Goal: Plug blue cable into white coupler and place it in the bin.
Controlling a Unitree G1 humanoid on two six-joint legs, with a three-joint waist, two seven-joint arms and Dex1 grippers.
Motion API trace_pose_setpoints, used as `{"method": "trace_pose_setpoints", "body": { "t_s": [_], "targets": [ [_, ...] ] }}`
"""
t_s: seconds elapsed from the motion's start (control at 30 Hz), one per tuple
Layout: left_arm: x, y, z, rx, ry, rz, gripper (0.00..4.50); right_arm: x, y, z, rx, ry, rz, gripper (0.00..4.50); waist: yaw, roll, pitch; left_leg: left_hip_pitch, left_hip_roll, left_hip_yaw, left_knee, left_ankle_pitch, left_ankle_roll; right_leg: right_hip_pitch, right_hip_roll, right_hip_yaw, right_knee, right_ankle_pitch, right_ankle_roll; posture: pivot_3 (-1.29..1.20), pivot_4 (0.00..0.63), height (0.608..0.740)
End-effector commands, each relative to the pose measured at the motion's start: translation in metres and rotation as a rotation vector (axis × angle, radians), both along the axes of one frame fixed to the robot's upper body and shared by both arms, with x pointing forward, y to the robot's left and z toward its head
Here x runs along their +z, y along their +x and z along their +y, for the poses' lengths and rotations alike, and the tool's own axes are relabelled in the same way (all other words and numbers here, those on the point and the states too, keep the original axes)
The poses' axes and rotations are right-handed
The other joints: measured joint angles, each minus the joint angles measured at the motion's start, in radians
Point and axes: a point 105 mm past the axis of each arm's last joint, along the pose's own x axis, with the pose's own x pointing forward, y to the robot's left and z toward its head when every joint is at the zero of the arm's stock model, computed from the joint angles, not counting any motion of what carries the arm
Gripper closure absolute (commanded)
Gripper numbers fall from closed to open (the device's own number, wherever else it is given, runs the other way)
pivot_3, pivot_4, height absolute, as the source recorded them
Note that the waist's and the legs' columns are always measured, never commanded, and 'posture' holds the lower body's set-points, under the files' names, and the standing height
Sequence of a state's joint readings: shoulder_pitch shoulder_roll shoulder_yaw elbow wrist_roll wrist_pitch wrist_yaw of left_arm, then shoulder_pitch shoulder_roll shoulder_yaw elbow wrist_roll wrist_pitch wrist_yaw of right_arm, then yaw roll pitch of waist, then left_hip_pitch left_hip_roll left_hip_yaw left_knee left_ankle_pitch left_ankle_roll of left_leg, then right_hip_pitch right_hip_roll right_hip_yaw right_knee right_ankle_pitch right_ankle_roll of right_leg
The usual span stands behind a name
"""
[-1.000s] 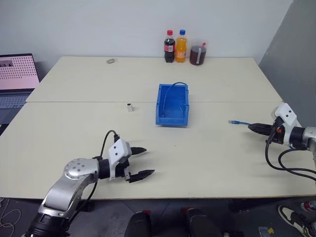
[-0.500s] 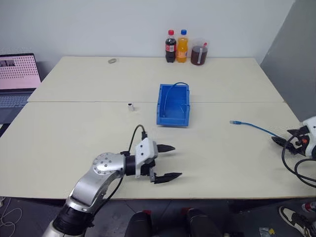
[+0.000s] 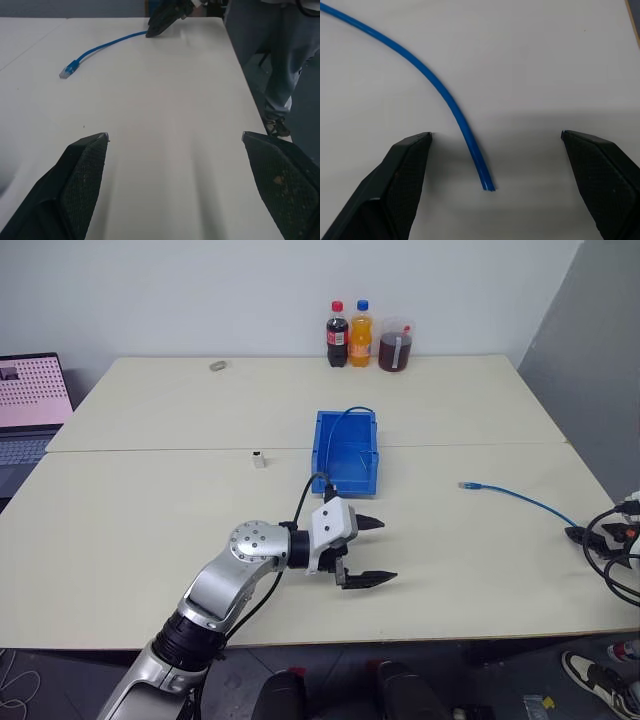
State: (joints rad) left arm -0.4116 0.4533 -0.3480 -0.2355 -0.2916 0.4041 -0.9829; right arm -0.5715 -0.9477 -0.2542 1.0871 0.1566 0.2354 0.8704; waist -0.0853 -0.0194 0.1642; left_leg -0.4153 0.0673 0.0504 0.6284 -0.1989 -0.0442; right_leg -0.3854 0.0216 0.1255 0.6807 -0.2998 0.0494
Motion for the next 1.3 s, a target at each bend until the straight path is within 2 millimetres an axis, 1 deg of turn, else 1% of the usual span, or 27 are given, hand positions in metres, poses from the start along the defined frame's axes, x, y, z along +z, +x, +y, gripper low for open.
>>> {"method": "trace_pose_setpoints", "body": {
  "t_s": [0.03,0.2,0.3,0.33,0.37,0.47,0.6,0.67,0.73,0.77,0.87,0.93,1.0,1.07,1.1,1.2,1.3],
  "targets": [
    [0.010,-0.002,-0.006,-0.035,-0.020,-0.029,0.00,0.000,0.003,0.005,0.035,0.003,0.025,1.02,-0.001,0.000,0.000,0.000,-0.001,0.000,0.000,0.000,0.000,0.000,0.000,0.000,0.000,0.000,0.000,0.00,0.150,0.740],
    [0.010,-0.005,-0.003,-0.039,-0.028,-0.007,0.00,-0.003,0.007,0.016,0.114,-0.006,0.044,2.53,-0.002,0.000,0.000,0.000,-0.001,-0.002,0.000,0.000,0.000,0.001,-0.001,-0.001,0.000,0.000,0.001,0.00,0.150,0.740],
    [0.006,-0.010,0.002,-0.048,-0.021,0.016,0.00,-0.003,0.009,0.026,0.191,-0.008,0.040,3.19,-0.004,-0.001,0.000,0.000,-0.001,-0.002,0.000,0.000,0.000,0.001,-0.001,-0.001,0.000,0.000,0.001,0.00,0.150,0.740],
    [0.005,-0.011,0.003,-0.050,-0.018,0.021,0.00,-0.002,0.009,0.029,0.217,-0.011,0.038,3.52,-0.005,-0.001,0.000,0.000,-0.001,-0.002,0.000,0.000,0.000,0.001,-0.001,-0.001,0.000,0.000,0.001,0.00,0.150,0.740],
    [0.003,-0.013,0.006,-0.054,-0.011,0.030,0.00,0.000,0.009,0.032,0.254,-0.016,0.031,3.66,-0.005,-0.001,0.000,0.000,-0.001,-0.002,0.000,0.000,0.000,0.001,-0.001,-0.001,0.000,0.000,0.001,0.00,0.150,0.740],
    [-0.002,-0.020,0.014,-0.067,0.008,0.063,0.00,0.009,0.009,0.041,0.338,-0.014,0.014,4.48,-0.005,0.000,0.000,0.000,-0.001,-0.003,0.000,0.000,0.000,0.001,-0.001,-0.001,0.000,0.000,0.001,0.00,0.150,0.740],
    [-0.016,-0.033,0.037,-0.089,0.075,0.126,0.00,0.024,0.005,0.054,0.452,0.006,0.006,4.48,-0.004,0.000,0.000,0.000,-0.002,-0.003,0.000,0.000,0.000,0.001,-0.001,-0.001,0.000,0.000,0.000,0.00,0.150,0.740],
    [-0.020,-0.033,0.046,-0.069,0.095,0.128,0.00,0.030,0.001,0.063,0.523,0.007,0.007,4.48,-0.001,0.000,0.000,0.000,-0.002,-0.004,0.000,0.000,0.000,0.001,-0.002,-0.002,0.000,0.000,0.000,0.00,0.150,0.740],
    [-0.020,-0.030,0.055,-0.038,0.096,0.137,0.00,0.035,-0.006,0.078,0.612,0.014,0.012,4.48,0.002,0.000,0.000,0.000,-0.002,-0.004,0.000,0.000,0.000,0.001,-0.003,-0.002,0.000,0.000,0.000,0.00,0.150,0.740],
    [-0.021,-0.029,0.062,-0.018,0.102,0.146,0.00,0.038,-0.013,0.090,0.684,-0.001,0.021,4.48,0.004,0.000,0.000,-0.001,-0.003,-0.004,0.000,0.000,0.000,0.001,-0.004,-0.003,0.000,-0.001,0.001,0.00,0.150,0.740],
    [-0.023,-0.029,0.077,0.018,0.120,0.176,0.00,0.042,-0.028,0.114,0.810,-0.028,0.040,4.48,0.006,0.000,0.000,-0.002,-0.003,-0.005,0.000,0.000,0.000,0.001,-0.005,-0.005,0.000,-0.002,0.003,0.00,0.150,0.740],
    [-0.033,-0.033,0.096,0.058,0.158,0.215,0.00,0.044,-0.034,0.131,0.877,-0.044,0.030,4.48,0.007,0.000,0.000,-0.002,-0.003,-0.007,0.000,0.000,0.001,0.001,-0.005,-0.006,0.001,-0.003,0.003,0.00,0.150,0.740],
    [-0.041,-0.036,0.112,0.091,0.190,0.242,0.00,0.045,-0.039,0.143,0.923,-0.053,0.024,4.48,0.002,0.000,0.000,-0.001,-0.003,-0.008,-0.001,0.000,0.001,0.000,-0.005,-0.006,0.001,-0.003,0.002,0.00,0.150,0.740],
    [-0.048,-0.033,0.127,0.157,0.205,0.244,0.00,0.046,-0.037,0.156,0.962,-0.069,0.005,4.48,0.001,0.000,0.000,-0.002,-0.003,-0.010,-0.001,0.000,0.001,0.000,-0.005,-0.006,0.001,-0.003,0.002,0.00,0.150,0.740],
    [-0.049,-0.031,0.131,0.181,0.206,0.240,0.00,0.046,-0.036,0.160,0.972,-0.072,-0.004,4.48,0.002,0.000,0.000,-0.002,-0.003,-0.011,-0.001,0.000,0.001,0.000,-0.005,-0.006,0.001,-0.003,0.002,0.00,0.150,0.740],
    [-0.048,-0.023,0.138,0.236,0.180,0.223,0.00,0.043,-0.029,0.182,1.021,-0.075,-0.040,4.48,0.003,-0.003,0.002,-0.002,-0.003,-0.011,0.000,0.000,0.001,0.000,-0.005,-0.008,0.001,-0.004,0.001,0.00,0.150,0.740],
    [-0.047,-0.017,0.147,0.290,0.159,0.218,0.00,0.037,-0.016,0.215,1.047,-0.055,-0.111,4.48,0.003,-0.005,0.002,-0.002,-0.003,-0.011,0.000,0.000,0.001,0.000,-0.005,-0.008,0.001,-0.004,0.001,0.00,0.150,0.740]
  ]
}}
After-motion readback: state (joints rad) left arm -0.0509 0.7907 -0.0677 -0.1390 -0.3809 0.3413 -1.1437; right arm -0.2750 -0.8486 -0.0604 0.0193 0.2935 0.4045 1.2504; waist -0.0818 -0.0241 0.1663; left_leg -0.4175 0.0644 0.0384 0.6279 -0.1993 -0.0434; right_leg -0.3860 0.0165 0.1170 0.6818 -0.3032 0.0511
